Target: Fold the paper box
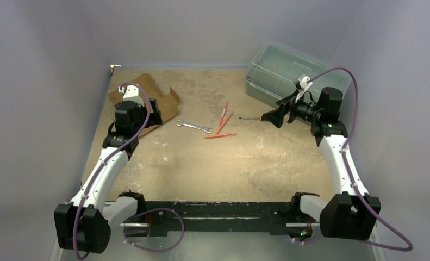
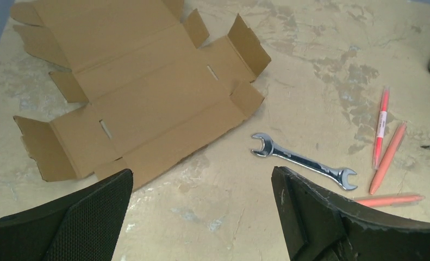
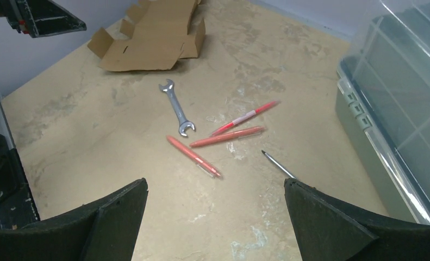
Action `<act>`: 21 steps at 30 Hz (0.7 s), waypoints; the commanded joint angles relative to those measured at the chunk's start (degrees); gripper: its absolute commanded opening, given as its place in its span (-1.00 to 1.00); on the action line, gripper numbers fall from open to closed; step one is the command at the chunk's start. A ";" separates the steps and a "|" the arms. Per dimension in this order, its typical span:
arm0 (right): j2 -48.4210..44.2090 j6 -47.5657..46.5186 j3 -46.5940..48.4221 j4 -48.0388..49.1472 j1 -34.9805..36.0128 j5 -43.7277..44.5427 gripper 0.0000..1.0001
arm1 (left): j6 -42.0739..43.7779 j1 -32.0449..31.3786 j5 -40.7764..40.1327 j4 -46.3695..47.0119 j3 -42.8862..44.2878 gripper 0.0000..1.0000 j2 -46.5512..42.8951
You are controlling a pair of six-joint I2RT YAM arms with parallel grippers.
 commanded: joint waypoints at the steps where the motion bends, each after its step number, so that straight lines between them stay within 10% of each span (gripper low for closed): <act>1: -3.01 -1.45 1.28 1.12 -0.18 -0.81 0.98 | -0.39 0.08 -0.67 2.88 1.21 0.98 -1.21; 21: -11.68 5.69 -11.23 15.80 -7.64 -11.94 0.98 | 3.23 0.09 6.18 3.65 0.72 0.98 1.91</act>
